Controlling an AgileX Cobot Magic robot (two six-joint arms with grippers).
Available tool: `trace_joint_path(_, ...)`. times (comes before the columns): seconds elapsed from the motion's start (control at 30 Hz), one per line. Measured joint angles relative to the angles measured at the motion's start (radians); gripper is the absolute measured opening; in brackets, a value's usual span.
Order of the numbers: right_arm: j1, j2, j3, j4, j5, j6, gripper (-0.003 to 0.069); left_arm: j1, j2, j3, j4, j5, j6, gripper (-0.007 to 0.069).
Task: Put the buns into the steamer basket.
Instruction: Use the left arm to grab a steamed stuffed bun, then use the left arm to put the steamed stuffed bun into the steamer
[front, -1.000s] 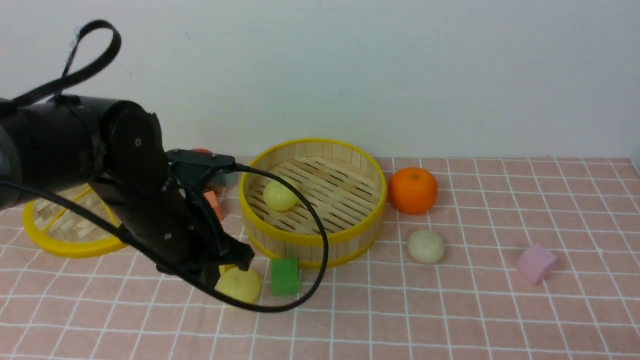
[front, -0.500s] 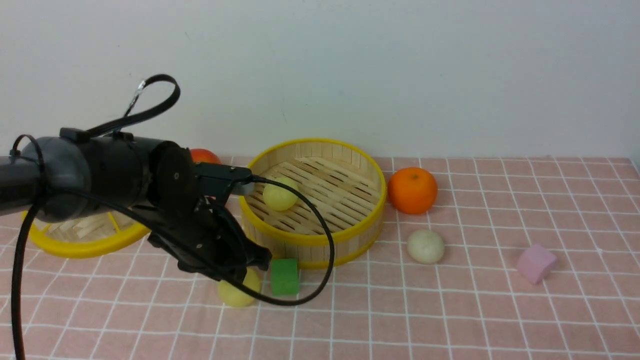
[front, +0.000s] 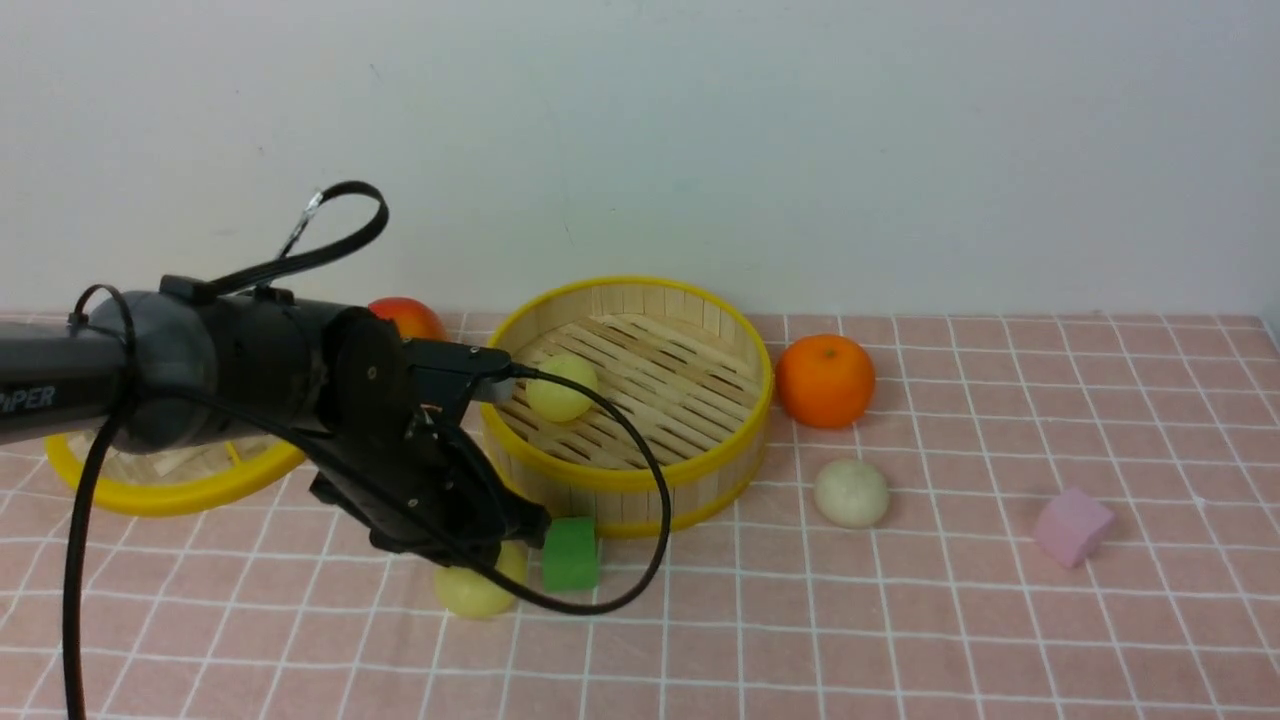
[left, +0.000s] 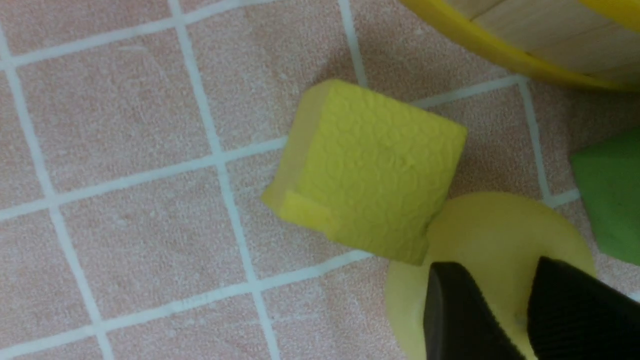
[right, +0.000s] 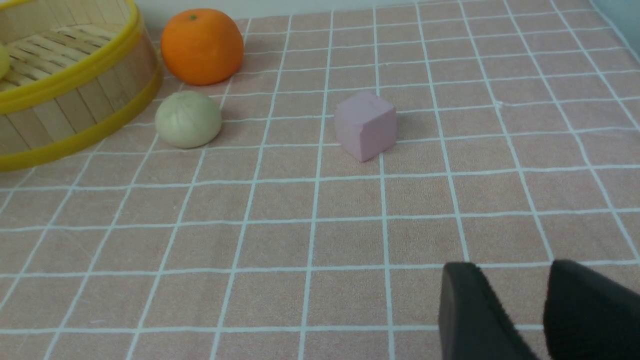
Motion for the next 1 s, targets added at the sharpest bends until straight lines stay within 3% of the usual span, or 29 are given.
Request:
trace_joint_path(0.1, 0.0, 0.0, 0.0, 0.0, 0.0, 0.0, 0.024, 0.0, 0.0, 0.0, -0.01, 0.007, 0.0, 0.0117)
trace_joint_path(0.17, 0.0, 0.0, 0.0, 0.0, 0.0, 0.0, 0.024, 0.0, -0.001, -0.003, -0.018, 0.021, 0.0, 0.0)
trace_joint_path(0.2, 0.0, 0.0, 0.0, 0.0, 0.0, 0.0, 0.024, 0.0, -0.004, -0.01, -0.019, 0.042, 0.0, -0.0013)
trace_joint_path(0.37, 0.0, 0.0, 0.0, 0.0, 0.0, 0.0, 0.024, 0.0, -0.08, -0.076, -0.032, 0.171, 0.0, -0.0013)
trace_joint_path(0.6, 0.0, 0.0, 0.0, 0.0, 0.0, 0.0, 0.024, 0.0, -0.157, -0.239, -0.105, 0.218, 0.037, -0.0013)
trace_joint_path(0.83, 0.0, 0.0, 0.0, 0.0, 0.0, 0.0, 0.024, 0.0, 0.007, -0.384, -0.302, 0.203, 0.195, -0.0013)
trace_joint_path(1.0, 0.0, 0.0, 0.0, 0.0, 0.0, 0.0, 0.024, 0.0, 0.136, -0.435, -0.342, 0.174, 0.234, -0.0013)
